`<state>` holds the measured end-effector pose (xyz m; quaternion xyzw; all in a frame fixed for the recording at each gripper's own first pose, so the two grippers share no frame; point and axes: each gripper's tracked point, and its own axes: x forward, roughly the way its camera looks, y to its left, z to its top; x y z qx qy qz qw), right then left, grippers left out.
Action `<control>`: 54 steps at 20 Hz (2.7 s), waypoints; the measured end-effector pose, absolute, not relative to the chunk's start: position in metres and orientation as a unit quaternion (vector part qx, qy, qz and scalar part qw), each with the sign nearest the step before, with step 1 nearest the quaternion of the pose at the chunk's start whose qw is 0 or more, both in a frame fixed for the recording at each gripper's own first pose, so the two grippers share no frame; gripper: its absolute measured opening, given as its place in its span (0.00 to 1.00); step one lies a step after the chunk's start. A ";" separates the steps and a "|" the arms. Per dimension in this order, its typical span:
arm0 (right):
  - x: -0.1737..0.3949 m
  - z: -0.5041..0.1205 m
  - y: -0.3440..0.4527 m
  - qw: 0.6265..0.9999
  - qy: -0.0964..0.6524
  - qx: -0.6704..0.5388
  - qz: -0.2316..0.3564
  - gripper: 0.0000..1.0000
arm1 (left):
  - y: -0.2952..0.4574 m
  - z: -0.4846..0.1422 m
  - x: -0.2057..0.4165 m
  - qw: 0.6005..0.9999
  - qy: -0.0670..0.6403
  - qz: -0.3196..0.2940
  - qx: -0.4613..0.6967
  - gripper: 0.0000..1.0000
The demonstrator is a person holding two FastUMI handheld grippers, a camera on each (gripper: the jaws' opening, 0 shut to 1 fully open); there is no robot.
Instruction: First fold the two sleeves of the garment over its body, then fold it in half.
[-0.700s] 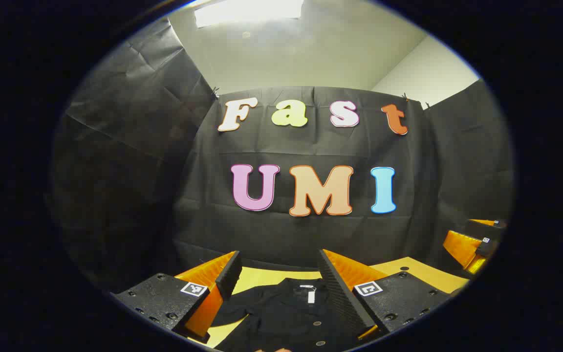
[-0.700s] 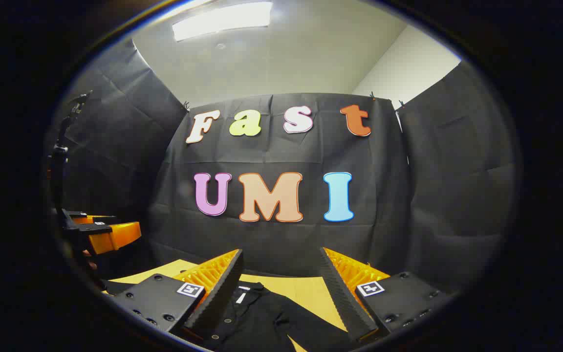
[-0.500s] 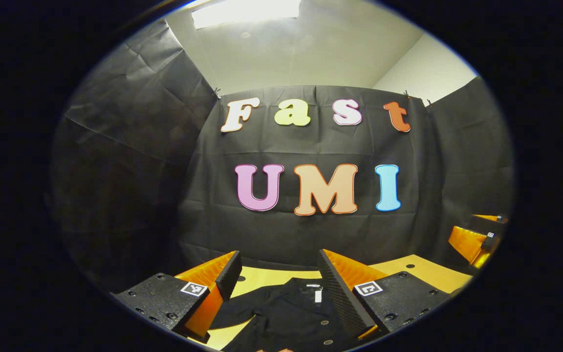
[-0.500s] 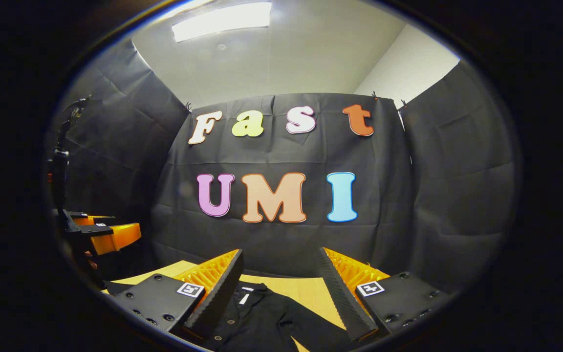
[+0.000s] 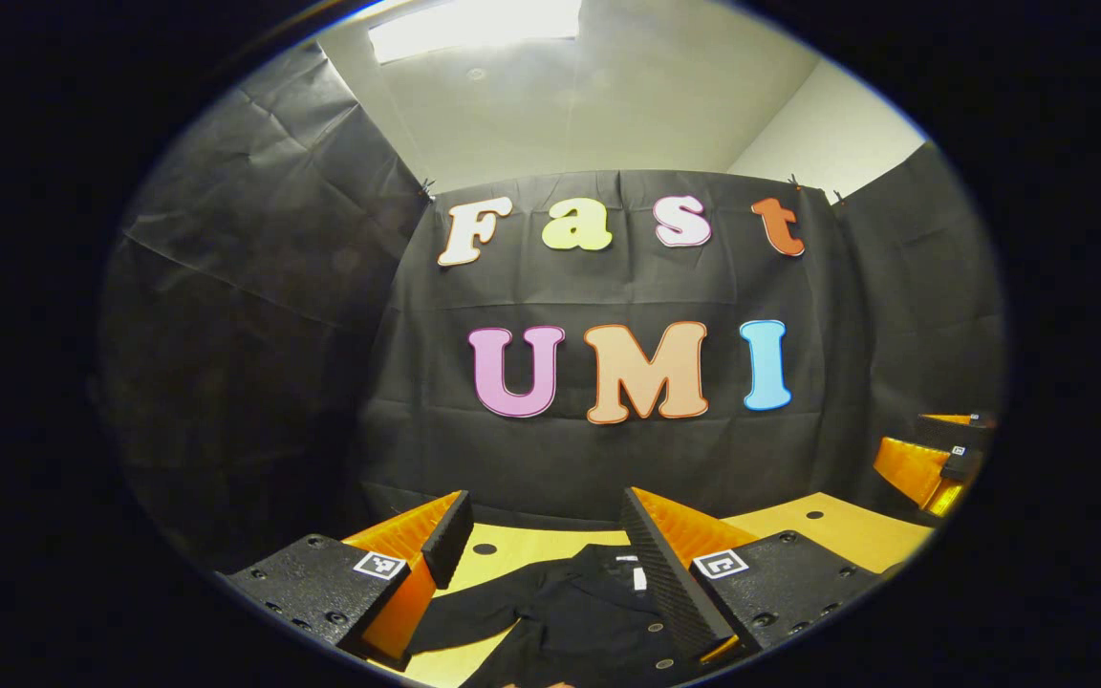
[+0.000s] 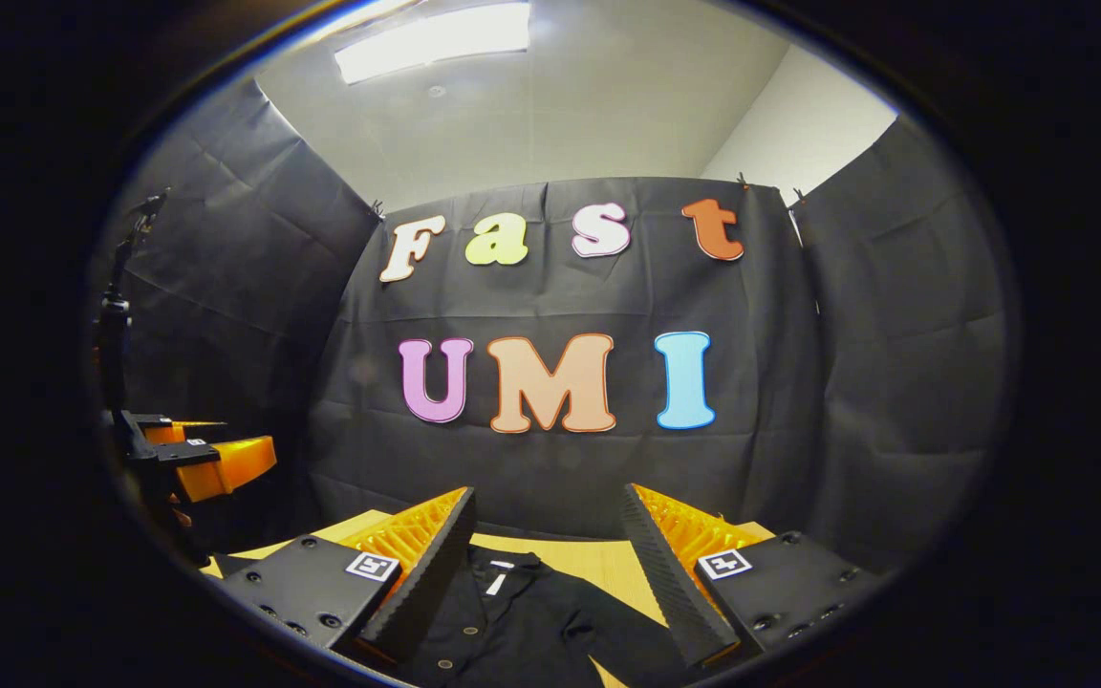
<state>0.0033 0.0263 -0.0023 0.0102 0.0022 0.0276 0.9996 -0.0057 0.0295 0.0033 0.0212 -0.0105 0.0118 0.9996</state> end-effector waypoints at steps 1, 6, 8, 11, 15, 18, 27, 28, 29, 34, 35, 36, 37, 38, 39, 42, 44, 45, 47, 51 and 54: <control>0.003 -0.003 0.028 1.000 0.002 0.011 0.027 0.98 | 0.033 0.004 -0.006 1.000 -0.012 0.012 0.022 0.92; 0.000 -0.004 0.029 1.000 -0.001 0.013 0.022 0.99 | 0.035 0.005 -0.008 1.000 -0.014 0.006 0.022 0.92; 0.000 -0.004 0.028 1.000 0.000 0.017 0.020 0.99 | 0.038 0.004 -0.008 1.000 -0.012 0.007 0.023 0.92; -0.001 -0.005 0.030 0.999 0.004 0.040 0.021 0.99 | 0.042 0.004 -0.009 1.000 -0.015 0.013 0.024 0.92; -0.001 -0.005 0.026 0.999 0.009 0.046 0.012 0.99 | 0.046 -0.001 -0.011 1.000 -0.009 0.014 0.016 0.92; -0.002 -0.003 0.026 1.000 0.002 0.027 0.014 0.98 | 0.047 0.000 -0.013 1.000 -0.007 0.016 0.014 0.92; -0.005 -0.004 0.032 0.999 -0.004 0.012 0.034 0.97 | 0.045 -0.001 -0.017 1.000 -0.008 0.018 0.014 0.93; -0.006 -0.004 0.032 0.999 -0.004 0.012 0.036 0.97 | 0.045 -0.001 -0.018 1.000 -0.007 0.020 0.015 0.92; -0.006 -0.004 0.033 0.999 -0.004 0.011 0.038 0.97 | 0.044 -0.001 -0.019 1.000 -0.007 0.020 0.015 0.93; -0.004 -0.008 0.030 0.999 -0.001 0.000 0.048 0.98 | 0.044 -0.002 -0.021 1.000 -0.004 0.027 0.014 0.92; -0.003 -0.010 0.028 0.999 -0.001 -0.002 0.048 0.99 | 0.043 -0.003 -0.022 1.000 -0.004 0.028 0.014 0.92; -0.002 -0.010 0.025 0.999 0.001 -0.005 0.048 0.99 | 0.042 -0.003 -0.022 0.999 -0.003 0.029 0.013 0.92; 0.000 -0.013 0.021 0.999 0.002 -0.010 0.047 0.99 | 0.041 -0.003 -0.023 0.999 -0.003 0.030 0.013 0.92; 0.002 -0.014 0.016 0.999 0.005 -0.015 0.046 0.99 | 0.040 -0.004 -0.022 0.999 -0.003 0.031 0.013 0.92; 0.004 -0.018 0.009 0.999 0.008 -0.021 0.043 0.99 | 0.041 -0.004 -0.023 0.999 -0.003 0.032 0.013 0.92; 0.010 -0.029 -0.021 0.999 0.022 -0.033 0.022 0.97 | 0.038 -0.003 -0.024 0.999 -0.003 0.036 0.015 0.92; 0.014 -0.039 -0.042 0.999 0.034 -0.040 0.007 0.97 | 0.034 -0.006 -0.022 0.999 -0.002 0.037 0.018 0.92; 0.016 -0.044 -0.051 0.998 0.042 -0.043 0.000 0.99 | 0.033 -0.007 -0.022 0.999 -0.001 0.037 0.019 0.92; 0.018 -0.054 -0.073 0.997 0.057 -0.047 -0.014 0.99 | 0.028 -0.007 -0.021 0.999 0.001 0.036 0.019 0.92; 0.023 -0.080 -0.115 0.993 0.092 -0.070 -0.035 0.97 | 0.017 -0.008 -0.017 0.999 0.003 0.033 0.023 0.92; 0.021 -0.110 -0.144 0.986 0.137 -0.084 -0.044 0.99 | 0.007 -0.011 -0.013 0.999 0.006 0.030 0.025 0.92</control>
